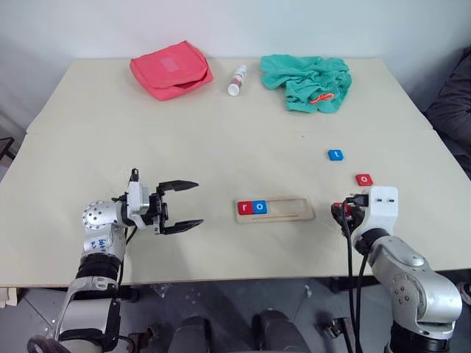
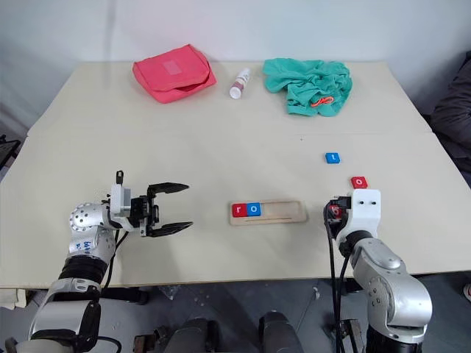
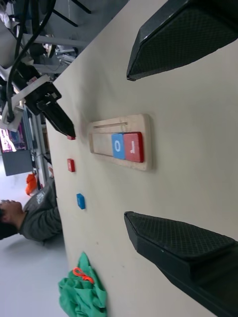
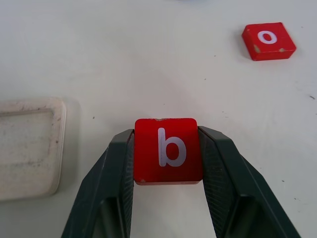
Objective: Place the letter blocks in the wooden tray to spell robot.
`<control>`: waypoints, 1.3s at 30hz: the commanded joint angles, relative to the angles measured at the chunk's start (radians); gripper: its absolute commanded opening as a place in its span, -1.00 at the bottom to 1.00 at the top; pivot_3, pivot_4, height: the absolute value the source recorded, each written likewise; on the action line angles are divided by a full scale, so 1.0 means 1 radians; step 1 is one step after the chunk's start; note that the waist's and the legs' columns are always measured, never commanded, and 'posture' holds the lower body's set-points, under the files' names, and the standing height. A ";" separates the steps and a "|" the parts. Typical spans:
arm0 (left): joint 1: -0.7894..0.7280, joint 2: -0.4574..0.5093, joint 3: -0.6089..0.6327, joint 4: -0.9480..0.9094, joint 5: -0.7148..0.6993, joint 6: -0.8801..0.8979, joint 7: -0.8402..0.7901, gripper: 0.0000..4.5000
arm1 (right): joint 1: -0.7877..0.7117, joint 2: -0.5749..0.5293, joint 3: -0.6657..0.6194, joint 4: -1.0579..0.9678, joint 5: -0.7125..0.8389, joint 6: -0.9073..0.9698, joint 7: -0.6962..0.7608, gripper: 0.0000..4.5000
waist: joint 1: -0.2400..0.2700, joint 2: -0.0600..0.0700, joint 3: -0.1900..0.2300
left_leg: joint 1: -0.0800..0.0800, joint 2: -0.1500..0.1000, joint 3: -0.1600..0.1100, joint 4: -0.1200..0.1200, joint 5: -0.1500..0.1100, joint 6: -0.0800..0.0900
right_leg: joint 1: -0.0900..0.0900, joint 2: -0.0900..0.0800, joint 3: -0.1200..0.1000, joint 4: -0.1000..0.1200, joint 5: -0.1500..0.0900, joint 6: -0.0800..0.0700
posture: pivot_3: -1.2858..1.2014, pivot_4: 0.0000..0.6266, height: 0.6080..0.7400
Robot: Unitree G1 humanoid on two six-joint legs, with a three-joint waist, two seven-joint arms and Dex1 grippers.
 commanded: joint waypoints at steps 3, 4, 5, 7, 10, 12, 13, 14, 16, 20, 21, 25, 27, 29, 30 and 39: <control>0.011 0.007 0.000 -0.036 -0.018 -0.009 -0.061 1.00 | 0.015 0.003 -0.004 -0.019 -0.005 -0.050 0.003 -0.02 | 0.000 0.000 0.000 | 0.000 0.000 0.000 0.000 0.000 0.000 | 0.000 0.000 0.000 0.000 0.000 0.000 | 0.03 -0.52 1.00; 0.012 0.006 -0.001 -0.042 -0.019 -0.007 -0.058 1.00 | 0.016 0.003 -0.003 -0.018 -0.004 -0.055 0.005 0.07 | 0.000 0.000 0.000 | 0.000 0.000 0.000 0.000 0.000 0.000 | 0.000 0.000 0.000 0.000 0.000 0.000 | 0.03 -0.52 1.00; 0.013 0.005 -0.001 -0.046 -0.020 -0.006 -0.056 1.00 | 0.017 0.003 -0.002 -0.018 -0.002 -0.059 0.007 0.20 | 0.000 0.000 0.000 | 0.000 0.000 0.000 0.000 0.000 0.000 | 0.000 0.000 0.000 0.000 0.000 0.000 | 0.03 -0.52 1.00; 0.016 0.001 -0.004 -0.067 -0.023 0.001 -0.050 1.00 | 0.019 -0.004 -0.001 -0.020 0.001 -0.071 0.016 0.49 | 0.000 0.000 0.000 | 0.000 0.000 0.000 0.000 0.000 0.000 | 0.000 0.000 0.000 0.000 0.000 0.000 | 0.03 -0.52 1.00; 0.019 0.000 -0.005 -0.082 -0.025 0.005 -0.044 1.00 | 0.023 -0.025 -0.010 -0.033 0.007 -0.076 0.035 0.95 | 0.000 0.000 0.000 | 0.000 0.000 0.000 0.000 0.000 0.000 | 0.000 0.000 0.000 0.000 0.000 0.000 | 0.03 -0.52 1.00; 0.021 0.000 -0.006 -0.091 -0.026 0.008 -0.041 1.00 | 0.027 -0.047 -0.012 -0.043 0.011 -0.079 0.057 0.98 | 0.000 0.000 0.000 | 0.000 0.000 0.000 0.000 0.000 0.000 | 0.000 0.000 0.000 0.000 0.000 0.000 | 0.03 -0.52 1.00; 0.022 -0.001 -0.006 -0.094 -0.027 0.009 -0.041 1.00 | 0.030 -0.067 -0.011 -0.047 0.015 -0.080 0.075 0.98 | 0.000 0.000 0.000 | 0.000 0.000 0.000 0.000 0.000 0.000 | 0.000 0.000 0.000 0.000 0.000 0.000 | 0.03 -0.52 1.00; 0.023 -0.002 -0.006 -0.096 -0.028 0.010 -0.041 1.00 | 0.034 -0.095 -0.007 -0.049 0.019 -0.082 0.100 0.98 | 0.001 0.000 0.000 | 0.000 0.000 0.000 0.000 0.000 0.000 | 0.000 0.000 0.000 0.000 0.000 0.000 | 0.03 -0.52 1.00; 0.021 -0.004 -0.006 -0.097 -0.030 0.010 -0.043 1.00 | 0.047 -0.206 0.009 -0.042 0.027 -0.112 0.205 0.98 | 0.001 0.000 0.000 | 0.000 0.000 0.000 0.000 0.000 0.000 | 0.000 0.000 0.000 0.000 0.000 0.000 | 0.03 -0.52 1.00; 0.019 -0.008 -0.008 -0.099 -0.031 0.011 -0.044 1.00 | 0.065 -0.417 0.026 0.005 0.053 -0.186 0.419 0.98 | 0.003 0.000 0.000 | 0.000 -0.001 0.000 0.000 0.000 0.000 | 0.001 0.000 0.000 -0.002 0.000 0.000 | 0.03 -0.52 1.00; 0.017 -0.009 -0.009 -0.096 -0.029 0.009 -0.044 1.00 | 0.062 -0.492 0.035 0.047 0.051 -0.219 0.497 0.98 | 0.003 0.000 0.000 | 0.000 -0.001 0.000 0.000 0.000 0.000 | 0.001 0.000 0.000 -0.002 0.000 0.000 | 0.03 -0.52 1.00; 0.014 -0.016 -0.011 -0.092 -0.025 0.003 -0.041 1.00 | 0.047 -0.711 0.098 0.225 0.021 -0.387 0.759 0.98 | 0.005 0.000 0.000 | 0.000 -0.002 0.000 0.000 0.000 0.001 | 0.003 0.000 0.000 -0.006 0.000 0.000 | 0.03 -0.52 1.00; 0.014 -0.017 -0.011 -0.089 -0.025 0.001 -0.043 1.00 | 0.038 -0.743 0.121 0.271 0.013 -0.452 0.810 0.98 | 0.006 -0.001 0.000 | 0.000 -0.001 0.000 0.000 0.000 0.002 | 0.004 0.001 0.000 -0.010 0.000 0.000 | 0.03 -0.52 1.00; 0.018 -0.018 -0.011 -0.092 -0.026 -0.003 -0.046 1.00 | -0.015 -0.821 0.205 0.402 -0.049 -0.597 0.955 0.98 | 0.004 -0.001 0.000 | 0.000 -0.001 0.000 0.000 0.000 0.002 | 0.005 0.001 0.000 -0.010 0.000 0.000 | 0.03 -0.52 1.00; 0.020 -0.018 -0.011 -0.095 -0.027 -0.004 -0.046 1.00 | -0.055 -0.850 0.249 0.474 -0.083 -0.657 1.011 0.98 | 0.003 -0.001 0.000 | 0.000 -0.002 0.000 0.000 0.000 0.002 | 0.005 0.000 0.000 -0.011 0.000 0.000 | 0.03 -0.52 1.00; 0.078 0.004 0.001 -0.171 -0.039 0.010 -0.022 1.00 | -0.412 -0.817 0.496 0.929 -0.270 -1.006 1.266 0.98 | -0.002 -0.001 0.000 | 0.001 0.000 0.001 0.001 0.000 0.002 | 0.004 0.000 -0.001 -0.010 0.000 0.000 | 0.03 -0.52 1.00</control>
